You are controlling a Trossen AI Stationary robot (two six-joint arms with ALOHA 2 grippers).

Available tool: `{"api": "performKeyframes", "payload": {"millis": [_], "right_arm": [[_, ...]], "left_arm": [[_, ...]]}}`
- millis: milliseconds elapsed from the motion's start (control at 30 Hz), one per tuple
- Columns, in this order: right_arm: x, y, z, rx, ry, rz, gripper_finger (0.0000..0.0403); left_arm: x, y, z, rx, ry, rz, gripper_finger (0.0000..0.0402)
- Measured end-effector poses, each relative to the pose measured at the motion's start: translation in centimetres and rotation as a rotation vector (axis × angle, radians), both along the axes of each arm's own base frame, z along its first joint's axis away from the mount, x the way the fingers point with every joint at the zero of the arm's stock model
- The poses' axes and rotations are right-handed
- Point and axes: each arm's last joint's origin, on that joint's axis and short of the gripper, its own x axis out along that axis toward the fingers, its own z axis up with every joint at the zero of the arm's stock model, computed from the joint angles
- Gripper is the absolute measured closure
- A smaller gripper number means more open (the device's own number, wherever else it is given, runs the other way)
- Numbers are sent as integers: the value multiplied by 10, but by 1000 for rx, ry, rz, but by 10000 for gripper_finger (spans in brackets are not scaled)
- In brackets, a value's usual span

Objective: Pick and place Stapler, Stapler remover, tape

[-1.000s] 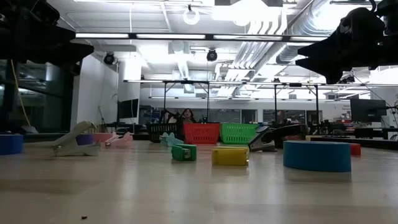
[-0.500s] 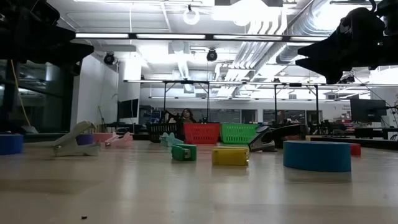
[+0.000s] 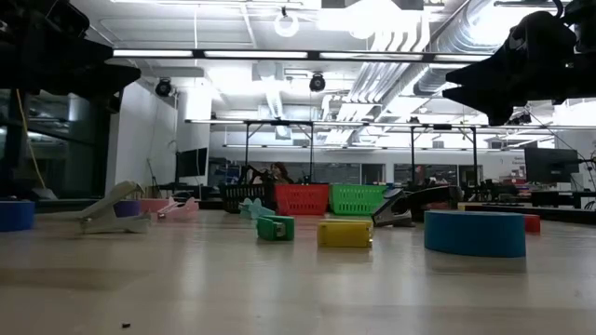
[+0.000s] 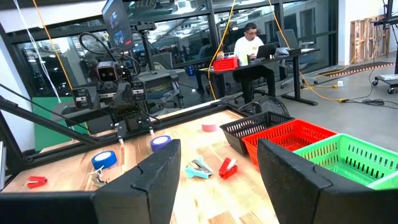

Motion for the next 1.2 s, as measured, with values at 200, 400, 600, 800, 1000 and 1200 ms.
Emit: {"api": "performKeyframes", "payload": {"millis": [200,400,600,800,1000,1200], "right_arm": [[0,0,0,0,1,0,199],[0,0,0,0,0,0,199],[0,0,0,0,1,0,199],[0,0,0,1,0,0,199],[0,0,0,117,-41,9,199],[-1,-2,0,156,-58,-72,199]], "left_arm": [[0,0,0,0,0,0,191],[0,0,0,0,0,0,191],[0,0,0,0,0,0,191],[0,0,0,0,0,0,191],[0,0,0,0,0,0,191],[0,0,0,0,0,0,191]]}}
